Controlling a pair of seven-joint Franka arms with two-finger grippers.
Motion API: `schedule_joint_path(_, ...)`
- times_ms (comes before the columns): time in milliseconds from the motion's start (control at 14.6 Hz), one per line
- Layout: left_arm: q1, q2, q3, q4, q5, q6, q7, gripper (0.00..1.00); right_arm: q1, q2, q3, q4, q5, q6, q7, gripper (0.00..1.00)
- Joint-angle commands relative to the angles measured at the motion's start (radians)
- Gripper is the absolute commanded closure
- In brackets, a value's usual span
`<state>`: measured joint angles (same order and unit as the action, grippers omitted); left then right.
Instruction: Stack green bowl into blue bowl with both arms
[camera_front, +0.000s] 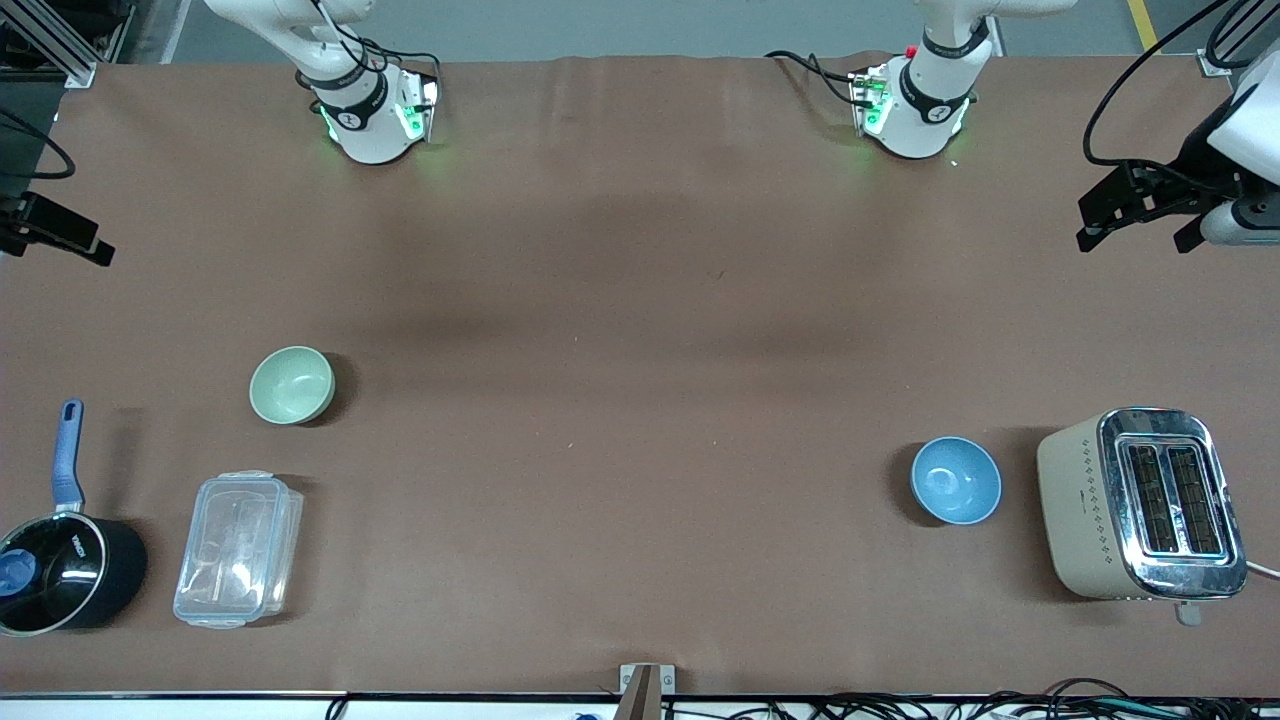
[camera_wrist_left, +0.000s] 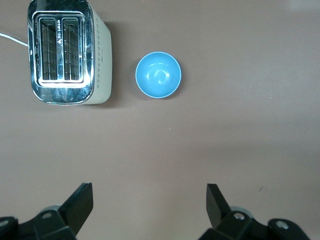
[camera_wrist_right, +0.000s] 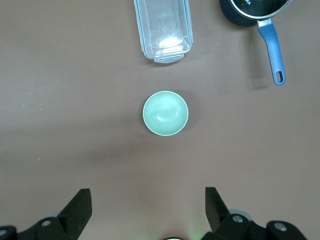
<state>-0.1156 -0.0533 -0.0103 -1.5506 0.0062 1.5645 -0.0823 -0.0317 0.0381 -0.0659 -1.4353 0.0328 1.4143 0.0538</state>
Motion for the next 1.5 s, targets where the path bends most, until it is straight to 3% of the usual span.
schedule_joint_path(0,-0.004,0.001,0.003,0.01,-0.015,-0.023,0.021,0.0,-0.01,-0.012,0.001,-0.014,0.016,0.005,-0.012,0.0)
schedule_joint_path(205,-0.002,0.021,0.006,0.014,-0.006,-0.026,0.015,0.0,-0.01,-0.012,0.0,-0.014,0.016,0.005,-0.011,0.0)
schedule_joint_path(410,0.01,0.114,0.009,0.041,-0.012,-0.02,0.03,0.0,-0.008,-0.011,0.0,-0.016,0.016,0.0,-0.012,0.0)
schedule_joint_path(615,0.005,0.232,0.013,0.005,0.032,0.075,0.03,0.0,-0.022,-0.009,-0.002,-0.072,-0.001,0.017,-0.046,0.0)
schedule_joint_path(957,0.008,0.415,0.013,-0.085,0.077,0.336,0.016,0.0,-0.086,-0.009,-0.003,-0.448,-0.002,0.396,-0.212,0.0)
schedule_joint_path(1162,0.013,0.522,0.015,-0.085,0.11,0.445,0.016,0.0,-0.093,0.002,-0.003,-0.722,-0.02,0.784,-0.265,0.0)
schedule_joint_path(1231,0.025,0.559,0.015,-0.083,0.13,0.475,0.013,0.04,-0.093,0.017,-0.005,-0.802,-0.025,0.911,-0.265,0.0)
schedule_joint_path(1368,0.063,0.628,0.012,-0.08,0.13,0.56,0.01,0.14,-0.091,0.069,-0.005,-0.876,-0.027,1.065,-0.269,0.0)
schedule_joint_path(1436,0.091,0.654,0.01,-0.079,0.12,0.59,0.009,0.15,-0.091,0.103,-0.005,-0.885,-0.03,1.112,-0.267,0.0)
